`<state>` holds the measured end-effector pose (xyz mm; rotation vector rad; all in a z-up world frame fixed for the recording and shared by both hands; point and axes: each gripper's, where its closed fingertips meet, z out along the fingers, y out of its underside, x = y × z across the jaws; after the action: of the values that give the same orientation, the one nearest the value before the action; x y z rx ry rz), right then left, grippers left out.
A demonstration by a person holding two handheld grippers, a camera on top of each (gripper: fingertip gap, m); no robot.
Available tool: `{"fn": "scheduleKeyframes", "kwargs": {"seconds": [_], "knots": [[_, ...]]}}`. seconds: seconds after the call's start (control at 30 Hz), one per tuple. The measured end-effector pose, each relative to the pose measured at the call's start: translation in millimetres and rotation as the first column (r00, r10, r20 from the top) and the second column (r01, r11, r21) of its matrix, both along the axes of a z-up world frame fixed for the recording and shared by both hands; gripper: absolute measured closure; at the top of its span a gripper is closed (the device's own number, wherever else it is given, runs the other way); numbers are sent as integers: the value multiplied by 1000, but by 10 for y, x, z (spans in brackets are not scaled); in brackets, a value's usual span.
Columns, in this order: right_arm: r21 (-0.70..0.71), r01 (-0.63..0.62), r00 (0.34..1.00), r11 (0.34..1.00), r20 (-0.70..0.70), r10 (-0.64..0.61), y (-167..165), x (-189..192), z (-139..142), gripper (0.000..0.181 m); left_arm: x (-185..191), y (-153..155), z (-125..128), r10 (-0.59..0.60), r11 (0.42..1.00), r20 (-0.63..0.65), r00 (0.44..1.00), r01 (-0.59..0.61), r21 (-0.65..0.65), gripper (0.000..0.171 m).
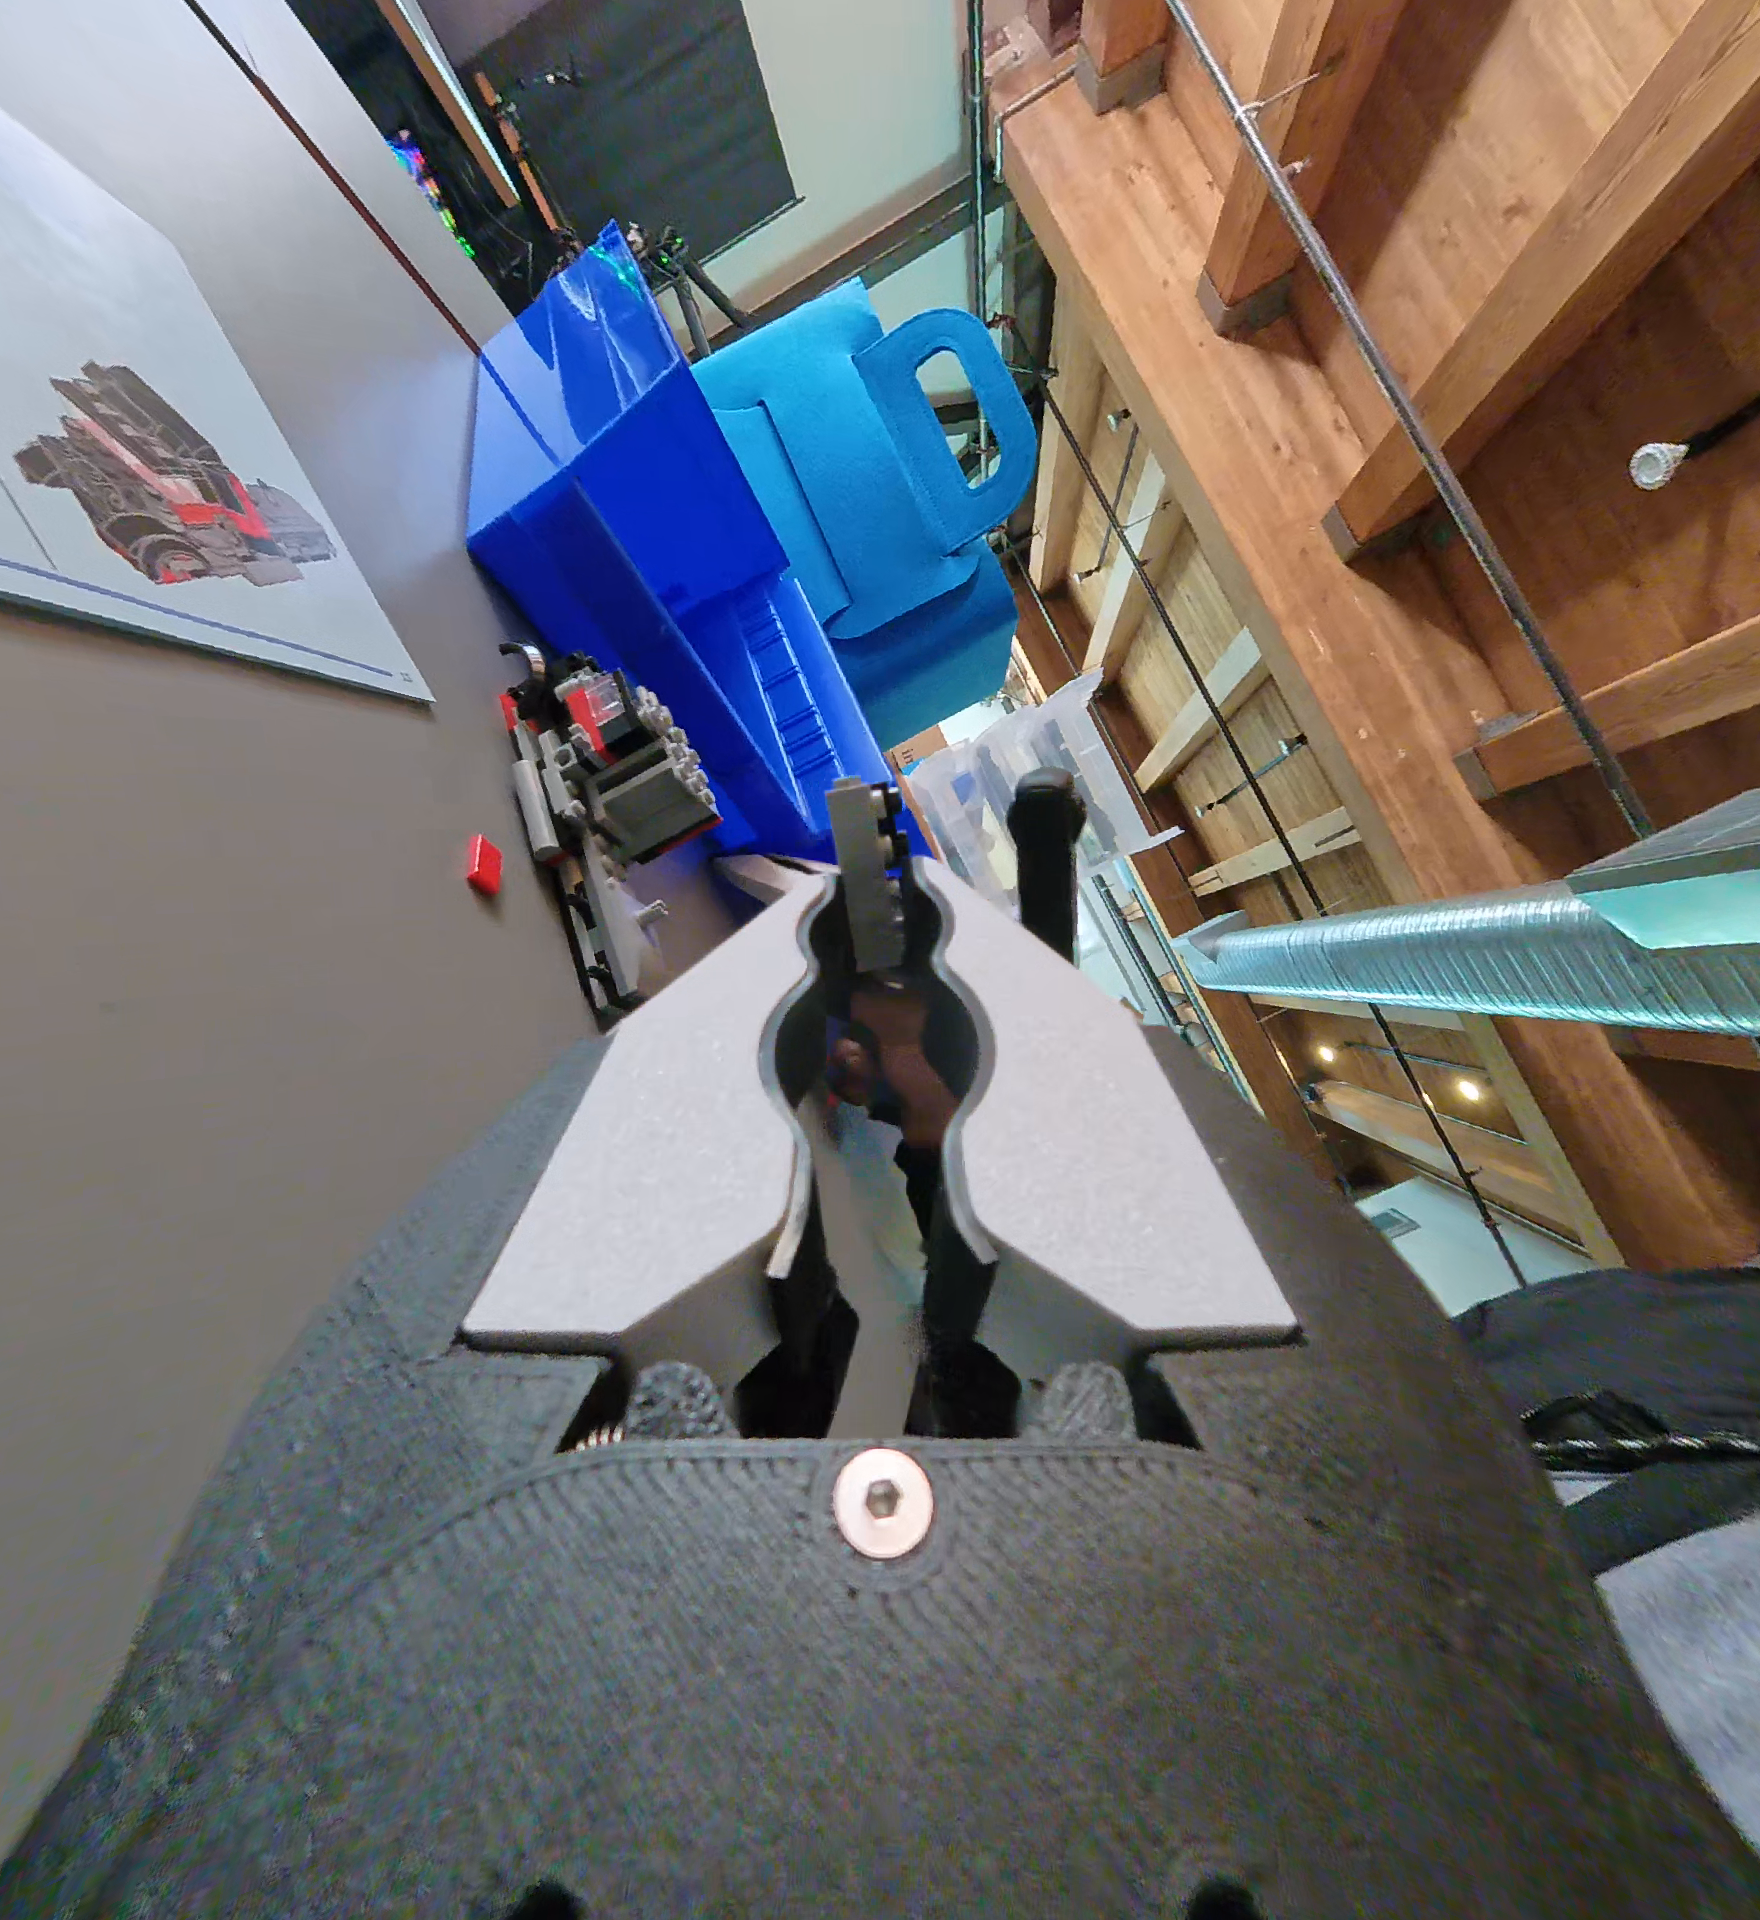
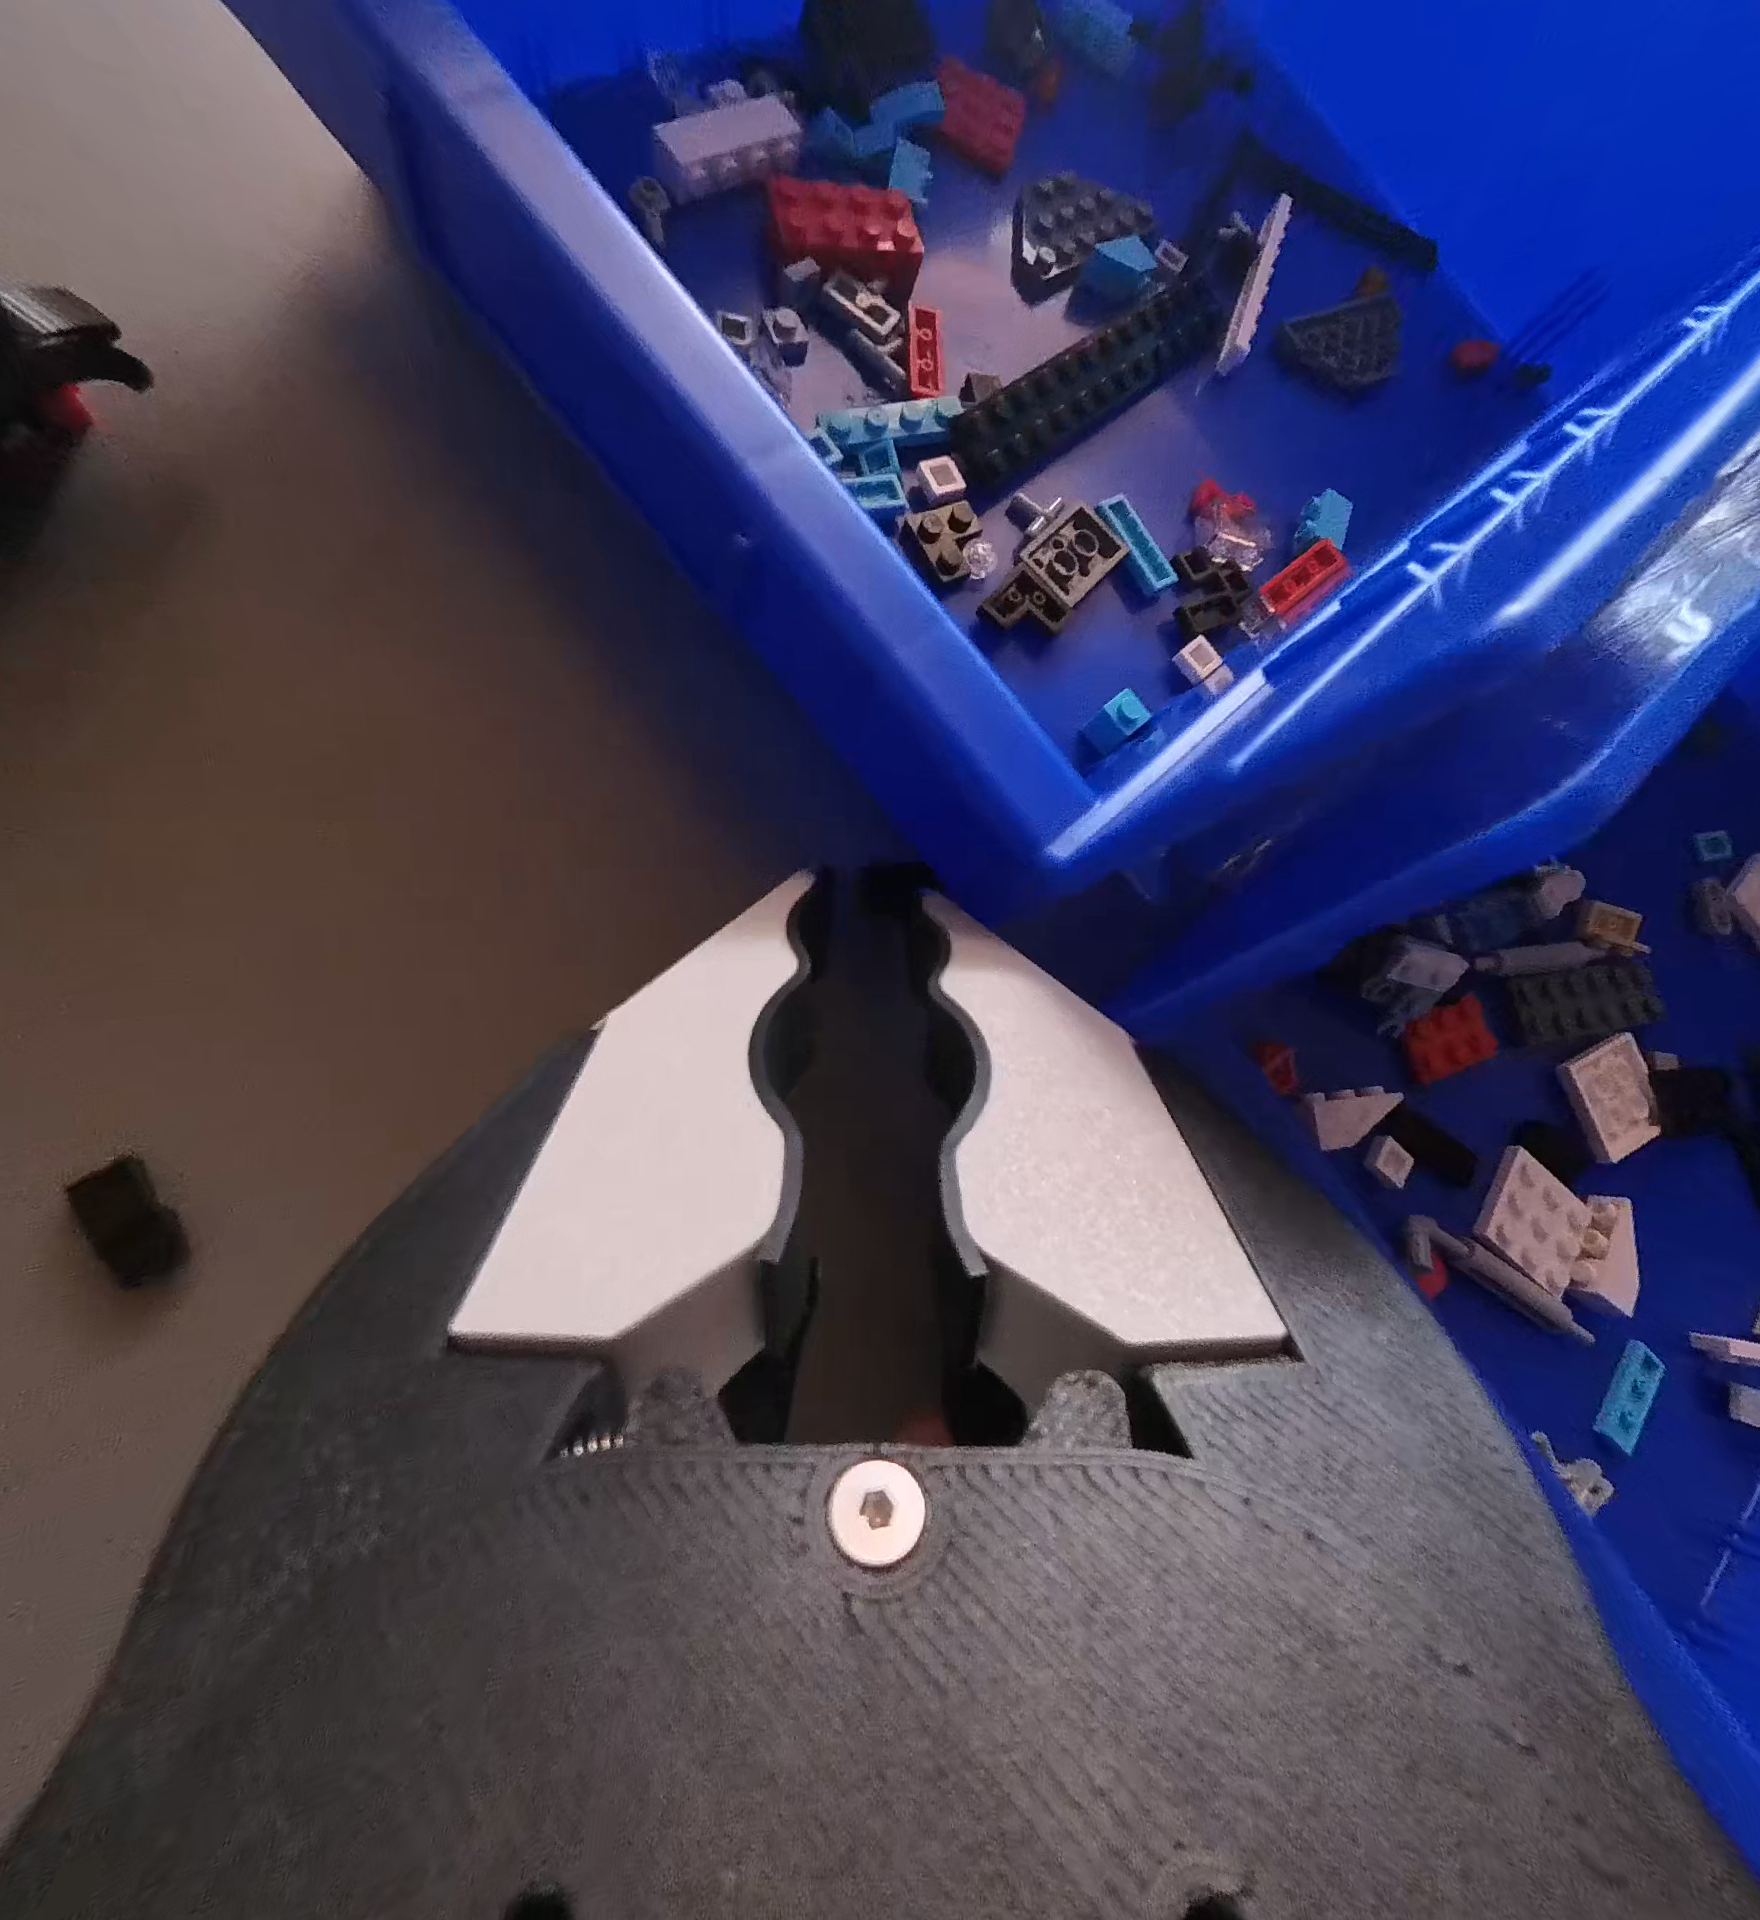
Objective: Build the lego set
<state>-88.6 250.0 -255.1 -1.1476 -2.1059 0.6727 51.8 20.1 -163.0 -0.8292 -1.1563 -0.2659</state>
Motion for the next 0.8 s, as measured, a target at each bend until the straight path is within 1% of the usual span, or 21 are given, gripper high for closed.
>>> {"fn": "scheduleKeyframes", "kwargs": {"seconds": [0.07,0.2,0.27,0.3,0.37,0.53,0.8], "knots": [[-23,-8,1000,1000,20,9,-19,-2,-7,170,12,-12,19,-9,1000,-6,1000,9,23,160],[-82,-56,996,995,69,62,-98,95,-14,166,41,-28,32,-22,999,-8,1000,22,44,160],[-102,-53,995,993,79,61,-84,145,0,160,51,-30,37,-26,998,-10,1000,27,49,160],[-96,-34,998,995,58,40,-46,138,27,156,57,-30,38,-28,998,-12,1000,29,51,160],[-88,-11,1000,996,11,12,-14,113,72,156,62,-23,39,-31,998,-14,999,32,48,160],[-11,43,999,999,-9,-43,-7,41,21,156,70,10,36,-40,999,-17,999,40,35,160],[14,77,997,997,-11,-77,-30,-63,13,161,118,60,52,-60,997,-21,998,61,57,160]]}}
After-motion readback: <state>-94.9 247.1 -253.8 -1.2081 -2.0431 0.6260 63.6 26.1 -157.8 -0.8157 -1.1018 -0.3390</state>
